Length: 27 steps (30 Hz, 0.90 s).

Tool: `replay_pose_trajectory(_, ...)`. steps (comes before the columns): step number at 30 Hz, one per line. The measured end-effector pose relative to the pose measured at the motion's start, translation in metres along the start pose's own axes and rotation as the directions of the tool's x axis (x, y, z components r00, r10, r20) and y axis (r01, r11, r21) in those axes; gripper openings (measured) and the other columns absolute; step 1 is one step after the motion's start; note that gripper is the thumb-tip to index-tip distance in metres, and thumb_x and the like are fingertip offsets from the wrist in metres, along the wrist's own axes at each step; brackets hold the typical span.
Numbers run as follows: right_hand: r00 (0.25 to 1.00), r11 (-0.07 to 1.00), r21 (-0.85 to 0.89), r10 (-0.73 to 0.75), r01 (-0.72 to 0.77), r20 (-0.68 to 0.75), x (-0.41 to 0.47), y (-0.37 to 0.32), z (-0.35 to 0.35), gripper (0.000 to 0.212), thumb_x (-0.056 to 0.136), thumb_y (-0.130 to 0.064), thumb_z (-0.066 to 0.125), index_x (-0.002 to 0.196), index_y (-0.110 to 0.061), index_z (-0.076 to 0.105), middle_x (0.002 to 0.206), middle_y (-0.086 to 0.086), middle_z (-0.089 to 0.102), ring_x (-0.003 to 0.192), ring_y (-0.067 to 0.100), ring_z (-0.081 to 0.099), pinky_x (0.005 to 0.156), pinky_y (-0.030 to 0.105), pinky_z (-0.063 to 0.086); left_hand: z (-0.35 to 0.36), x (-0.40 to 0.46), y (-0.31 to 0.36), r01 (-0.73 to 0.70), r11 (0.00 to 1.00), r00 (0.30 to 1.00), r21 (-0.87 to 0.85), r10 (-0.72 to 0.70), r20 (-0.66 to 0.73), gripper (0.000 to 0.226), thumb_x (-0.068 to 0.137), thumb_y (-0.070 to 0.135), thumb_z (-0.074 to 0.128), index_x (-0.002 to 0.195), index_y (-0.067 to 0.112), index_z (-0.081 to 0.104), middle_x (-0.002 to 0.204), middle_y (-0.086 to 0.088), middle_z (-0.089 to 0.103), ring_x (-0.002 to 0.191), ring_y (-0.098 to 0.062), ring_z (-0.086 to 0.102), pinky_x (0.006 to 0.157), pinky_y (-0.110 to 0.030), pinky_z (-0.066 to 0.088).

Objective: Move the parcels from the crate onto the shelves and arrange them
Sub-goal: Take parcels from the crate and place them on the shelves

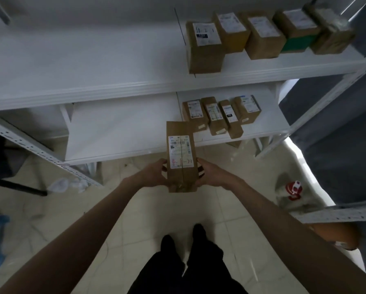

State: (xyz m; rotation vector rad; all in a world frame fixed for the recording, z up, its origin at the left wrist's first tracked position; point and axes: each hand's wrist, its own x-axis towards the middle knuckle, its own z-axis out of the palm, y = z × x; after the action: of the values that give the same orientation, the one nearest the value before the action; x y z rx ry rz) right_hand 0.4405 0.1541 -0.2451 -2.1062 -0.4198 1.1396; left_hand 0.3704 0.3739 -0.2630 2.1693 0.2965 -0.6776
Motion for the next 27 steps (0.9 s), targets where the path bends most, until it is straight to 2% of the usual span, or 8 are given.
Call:
replay_pose_trajectory(3,1.0,1.0,-0.016,-0.001,0.001,0.01,0.037,0.005,-0.026,0.089,0.078,-0.012,0.083,0.151,-0.023,0.034,0.125,-0.001,0.054,0.119,0.025,0.055,0.1,0.043,0.051,-0.009,0.041,0.004,0.035,0.998,0.999,-0.045,-0.036,-0.008,0.089,0.07,0.014,0.087,0.145,0.011,0.039,0.133,-0.008,0.056,0.115,-0.023,0.058,0.085,-0.041,0.059)
replay_pose_trajectory(6,1.0,1.0,-0.012,0.005,-0.005,0.023,0.078,0.014,-0.049,0.089,0.078,-0.017,0.084,0.152,-0.024,0.035,0.132,0.0,0.056,0.12,0.022,0.053,0.096,0.038,0.053,-0.013,0.084,0.005,0.053,0.996,0.998,-0.067,-0.056,-0.035,0.085,0.073,0.011,0.083,0.146,0.011,0.039,0.133,-0.008,0.056,0.114,-0.023,0.059,0.083,-0.041,0.059)
replay_pose_trajectory(9,1.0,1.0,0.009,0.023,-0.023,0.02,0.122,0.029,-0.07,0.085,0.079,-0.018,0.083,0.15,-0.027,0.038,0.129,-0.001,0.057,0.119,0.019,0.054,0.089,0.032,0.054,-0.011,0.128,0.003,0.082,0.99,0.993,-0.113,-0.091,-0.077,0.084,0.074,0.011,0.083,0.146,0.012,0.04,0.131,-0.01,0.058,0.111,-0.025,0.06,0.088,-0.041,0.057)
replay_pose_trajectory(17,0.997,0.995,0.059,0.078,-0.079,0.01,0.229,0.077,-0.091,0.084,0.081,-0.003,0.077,0.152,-0.024,0.036,0.131,0.008,0.055,0.105,0.02,0.058,0.072,0.024,0.052,0.011,0.238,-0.026,0.136,0.977,0.974,-0.163,-0.162,-0.16,0.082,0.076,0.011,0.081,0.147,0.013,0.04,0.131,-0.009,0.058,0.118,-0.024,0.057,0.095,-0.036,0.051)
replay_pose_trajectory(20,0.997,0.995,0.076,0.073,-0.072,-0.01,0.26,0.088,-0.093,0.083,0.082,0.003,0.073,0.152,-0.022,0.036,0.134,0.009,0.054,0.112,0.024,0.057,0.084,0.034,0.056,0.016,0.272,-0.04,0.142,0.972,0.967,-0.188,-0.177,-0.185,0.08,0.078,0.008,0.078,0.147,0.013,0.039,0.133,-0.008,0.056,0.123,-0.022,0.052,0.091,-0.029,0.046)
replay_pose_trajectory(22,0.998,0.993,0.094,0.068,-0.067,-0.011,0.278,0.091,-0.094,0.083,0.082,0.005,0.071,0.152,-0.023,0.036,0.138,0.009,0.053,0.118,0.025,0.056,0.093,0.038,0.055,0.018,0.289,-0.049,0.154,0.966,0.958,-0.209,-0.198,-0.207,0.08,0.079,0.006,0.077,0.148,0.014,0.038,0.134,-0.009,0.056,0.126,-0.023,0.05,0.092,-0.029,0.045)
replay_pose_trajectory(25,0.997,0.993,0.098,0.063,-0.058,-0.045,0.302,0.096,-0.095,0.082,0.083,0.008,0.066,0.153,-0.021,0.034,0.138,0.003,0.051,0.119,0.024,0.055,0.1,0.036,0.048,0.019,0.311,-0.06,0.158,0.955,0.948,-0.253,-0.218,-0.233,0.08,0.08,0.003,0.074,0.149,0.015,0.036,0.134,-0.01,0.056,0.126,-0.025,0.051,0.095,-0.035,0.049)
replay_pose_trajectory(27,0.995,0.993,0.109,0.061,-0.052,-0.081,0.315,0.101,-0.094,0.081,0.084,0.01,0.064,0.153,-0.02,0.034,0.138,0.005,0.051,0.117,0.023,0.055,0.1,0.034,0.048,0.02,0.325,-0.065,0.164,0.947,0.944,-0.278,-0.232,-0.234,0.078,0.082,0.002,0.071,0.15,0.017,0.035,0.135,-0.009,0.055,0.125,-0.026,0.051,0.091,-0.033,0.051)
